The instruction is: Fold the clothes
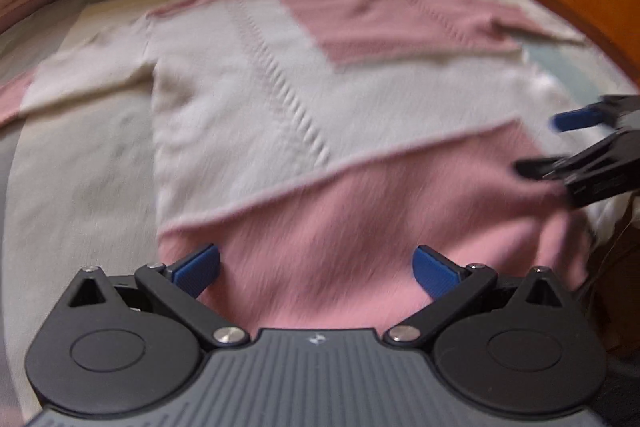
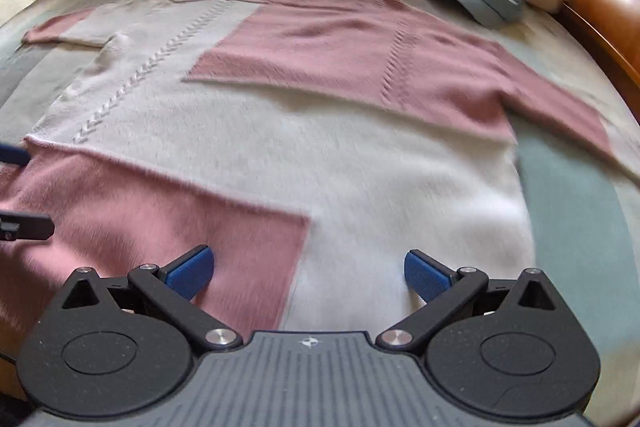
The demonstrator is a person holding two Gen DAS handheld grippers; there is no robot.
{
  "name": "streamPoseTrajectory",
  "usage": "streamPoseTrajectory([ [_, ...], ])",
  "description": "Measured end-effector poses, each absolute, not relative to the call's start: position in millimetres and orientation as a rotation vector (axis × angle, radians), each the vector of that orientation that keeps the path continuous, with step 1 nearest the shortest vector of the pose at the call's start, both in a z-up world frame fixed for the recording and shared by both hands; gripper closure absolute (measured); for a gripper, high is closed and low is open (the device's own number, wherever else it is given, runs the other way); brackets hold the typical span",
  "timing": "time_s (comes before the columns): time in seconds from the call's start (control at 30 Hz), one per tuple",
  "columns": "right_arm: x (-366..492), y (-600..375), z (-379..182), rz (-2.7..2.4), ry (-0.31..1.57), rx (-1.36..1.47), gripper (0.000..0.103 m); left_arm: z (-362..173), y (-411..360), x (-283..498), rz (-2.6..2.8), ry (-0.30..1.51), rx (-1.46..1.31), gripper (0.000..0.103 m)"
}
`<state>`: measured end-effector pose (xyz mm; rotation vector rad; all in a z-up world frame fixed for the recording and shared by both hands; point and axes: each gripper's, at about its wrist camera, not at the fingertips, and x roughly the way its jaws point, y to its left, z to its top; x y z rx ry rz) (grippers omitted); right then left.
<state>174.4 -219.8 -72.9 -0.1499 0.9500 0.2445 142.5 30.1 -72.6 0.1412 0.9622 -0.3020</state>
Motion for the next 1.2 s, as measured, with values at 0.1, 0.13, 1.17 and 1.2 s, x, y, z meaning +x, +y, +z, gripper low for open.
streamPoseTrajectory([
  [0.1,151.8,-225.0,-72.6,0.21,0.963,-0.133,0.0,-70.4,35.1,120.7,-0.308,0.935,0.172,0.001],
  [0.13,146.1,-223.2,-69.5,0.209,0.945,-0.137,0.0,-67.5,36.7,114.2,-0.305,0.93,0.169,0.001],
  [1.17,78.1,-220.8,-102.7,0.252,0.609,-0.078,0.0,-97.2,10.7,53.8,-0.206,0.672,0.089,0.001],
  [1.2,67.6,-224.9,-105.1,0.247,0.593,-0.073,0.0,-96.9,10.7,48.3,-0.208,0.677,0.097,0.001],
])
